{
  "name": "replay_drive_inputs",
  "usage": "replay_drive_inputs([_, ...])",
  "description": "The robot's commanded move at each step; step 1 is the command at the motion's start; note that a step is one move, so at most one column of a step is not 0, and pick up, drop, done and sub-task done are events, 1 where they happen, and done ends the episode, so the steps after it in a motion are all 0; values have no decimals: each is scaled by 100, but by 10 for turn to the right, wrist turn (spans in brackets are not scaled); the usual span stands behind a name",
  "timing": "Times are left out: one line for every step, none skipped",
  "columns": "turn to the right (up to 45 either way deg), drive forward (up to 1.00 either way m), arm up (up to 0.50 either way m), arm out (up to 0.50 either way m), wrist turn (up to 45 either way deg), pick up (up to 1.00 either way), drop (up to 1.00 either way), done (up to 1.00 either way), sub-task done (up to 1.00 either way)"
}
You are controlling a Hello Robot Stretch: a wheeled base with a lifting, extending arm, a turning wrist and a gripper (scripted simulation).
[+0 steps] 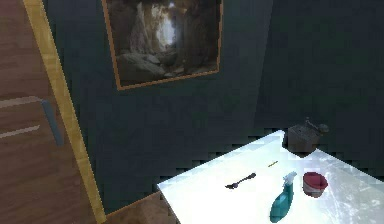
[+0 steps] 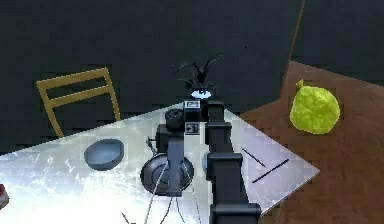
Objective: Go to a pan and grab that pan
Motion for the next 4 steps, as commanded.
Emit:
replay_drive_inputs([0, 0, 0, 0, 450, 0, 0, 0, 0])
replay_drive_inputs([0, 0, 0, 0, 450, 0, 0, 0, 0])
replay_drive_inputs([0, 0, 0, 0, 450, 0, 0, 0, 0])
replay_drive_inputs([0, 0, 0, 0, 210, 0, 0, 0, 0])
